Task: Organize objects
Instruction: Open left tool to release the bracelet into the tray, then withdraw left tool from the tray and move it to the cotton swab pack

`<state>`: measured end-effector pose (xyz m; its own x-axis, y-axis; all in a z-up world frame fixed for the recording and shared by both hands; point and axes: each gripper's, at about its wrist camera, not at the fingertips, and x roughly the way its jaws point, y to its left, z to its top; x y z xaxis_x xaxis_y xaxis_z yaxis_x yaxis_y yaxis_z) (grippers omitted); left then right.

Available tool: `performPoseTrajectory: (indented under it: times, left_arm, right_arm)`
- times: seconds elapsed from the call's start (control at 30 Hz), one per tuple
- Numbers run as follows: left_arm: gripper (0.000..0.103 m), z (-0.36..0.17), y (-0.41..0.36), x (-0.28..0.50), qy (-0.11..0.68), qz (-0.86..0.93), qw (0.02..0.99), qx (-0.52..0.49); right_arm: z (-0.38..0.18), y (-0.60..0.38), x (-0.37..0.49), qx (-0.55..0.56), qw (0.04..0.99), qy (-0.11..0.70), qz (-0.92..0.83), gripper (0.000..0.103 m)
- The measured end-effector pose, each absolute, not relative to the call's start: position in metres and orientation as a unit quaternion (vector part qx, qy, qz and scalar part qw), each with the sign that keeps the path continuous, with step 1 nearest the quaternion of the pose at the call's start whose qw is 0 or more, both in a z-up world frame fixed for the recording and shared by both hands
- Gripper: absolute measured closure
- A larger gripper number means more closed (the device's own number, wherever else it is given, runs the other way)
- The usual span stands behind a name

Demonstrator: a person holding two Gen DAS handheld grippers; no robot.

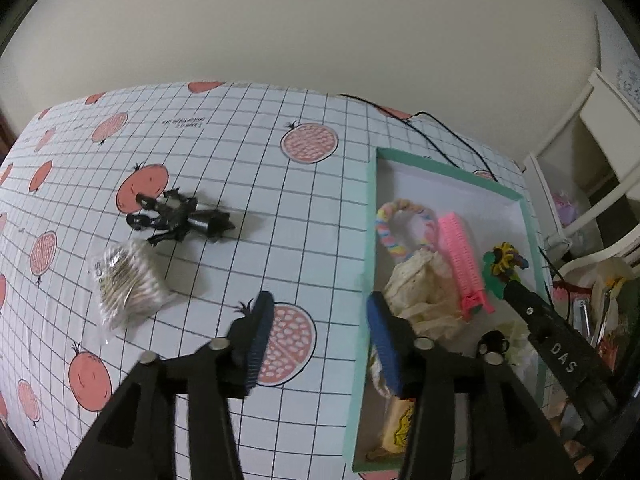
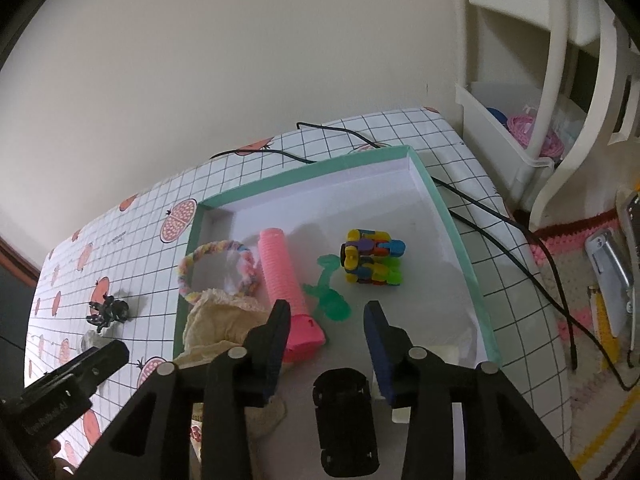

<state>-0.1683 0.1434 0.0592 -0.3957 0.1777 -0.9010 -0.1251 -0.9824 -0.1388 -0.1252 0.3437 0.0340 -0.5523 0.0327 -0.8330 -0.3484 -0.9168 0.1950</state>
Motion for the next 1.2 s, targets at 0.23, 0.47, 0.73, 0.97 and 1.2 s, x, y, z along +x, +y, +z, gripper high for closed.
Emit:
performPoseTrajectory:
  times: [0.23,0.47,0.73,0.97,1.2]
  left_arm:
    - [0.036,0.052,0.147,-0.166,-0.011,0.837,0.085,-0.54]
    - [0.014,0.052,0.135,-0.17,-0.019,0.849,0.062,-0.524]
    - [0.009,0.051,0.129,-0.169,-0.018,0.855,0.056,-0.516]
    - [0.009,0.054,0.124,-0.168,-0.019,0.857,0.054,-0.512]
    - [0.008,0.052,0.123,-0.169,-0.017,0.856,0.053,-0.513]
  right_arm:
    - [0.035,0.341,-0.126,-0.458,0.113,0.162,0.867,0.035]
    - [0.032,0.338,-0.126,-0.456,0.117,0.157,0.868,0.007]
    - [0.029,0.33,-0.126,-0.46,0.111,0.15,0.868,0.002]
    - [0.03,0.326,-0.127,-0.463,0.106,0.139,0.869,0.002]
    - [0.029,0.328,-0.127,-0.465,0.106,0.137,0.868,0.002]
